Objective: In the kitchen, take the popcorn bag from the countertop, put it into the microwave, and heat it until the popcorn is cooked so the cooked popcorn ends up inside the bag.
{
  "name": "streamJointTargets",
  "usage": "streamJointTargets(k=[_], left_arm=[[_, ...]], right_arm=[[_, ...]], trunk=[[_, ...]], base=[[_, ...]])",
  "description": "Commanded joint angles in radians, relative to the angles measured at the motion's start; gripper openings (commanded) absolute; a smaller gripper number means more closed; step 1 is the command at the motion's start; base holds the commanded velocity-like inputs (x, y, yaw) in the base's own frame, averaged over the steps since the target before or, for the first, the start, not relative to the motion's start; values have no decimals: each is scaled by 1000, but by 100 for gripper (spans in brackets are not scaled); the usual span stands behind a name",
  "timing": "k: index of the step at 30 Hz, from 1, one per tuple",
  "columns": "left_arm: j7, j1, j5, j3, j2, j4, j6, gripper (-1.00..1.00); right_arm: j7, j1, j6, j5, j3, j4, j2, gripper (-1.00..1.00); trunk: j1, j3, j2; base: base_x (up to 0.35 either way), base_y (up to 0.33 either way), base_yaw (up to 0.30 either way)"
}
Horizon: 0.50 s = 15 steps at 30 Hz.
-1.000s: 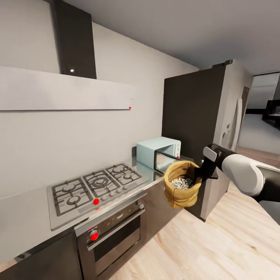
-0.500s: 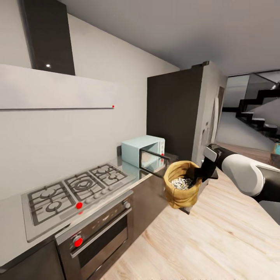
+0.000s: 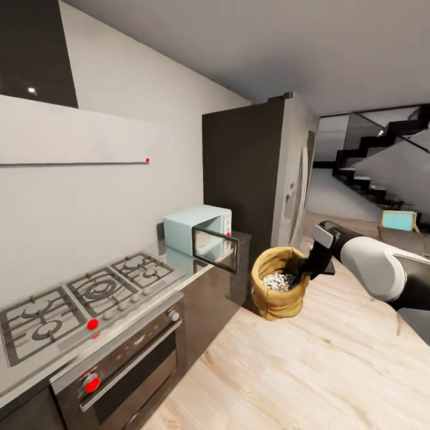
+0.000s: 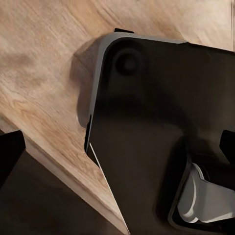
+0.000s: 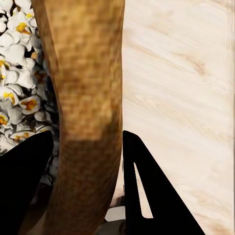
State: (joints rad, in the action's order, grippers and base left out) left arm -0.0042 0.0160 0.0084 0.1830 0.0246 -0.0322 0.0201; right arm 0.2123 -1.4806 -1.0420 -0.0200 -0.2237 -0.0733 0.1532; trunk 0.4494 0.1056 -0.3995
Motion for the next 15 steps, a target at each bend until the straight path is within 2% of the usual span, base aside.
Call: streamJointTargets(k=[1,15], left_arm=[[0,1,1,4,0,-2,1,100],[0,1,0,4,-1,-2,1,100]], right_arm=[[7,-1,0,-1,-9,-2,0,-100],[7,-1,0,-1,-9,-2,0,-100]], trunk=[[1,-1,0],[1,-18,0]], base=[[194,-173,-230],[201,-230,-221]])
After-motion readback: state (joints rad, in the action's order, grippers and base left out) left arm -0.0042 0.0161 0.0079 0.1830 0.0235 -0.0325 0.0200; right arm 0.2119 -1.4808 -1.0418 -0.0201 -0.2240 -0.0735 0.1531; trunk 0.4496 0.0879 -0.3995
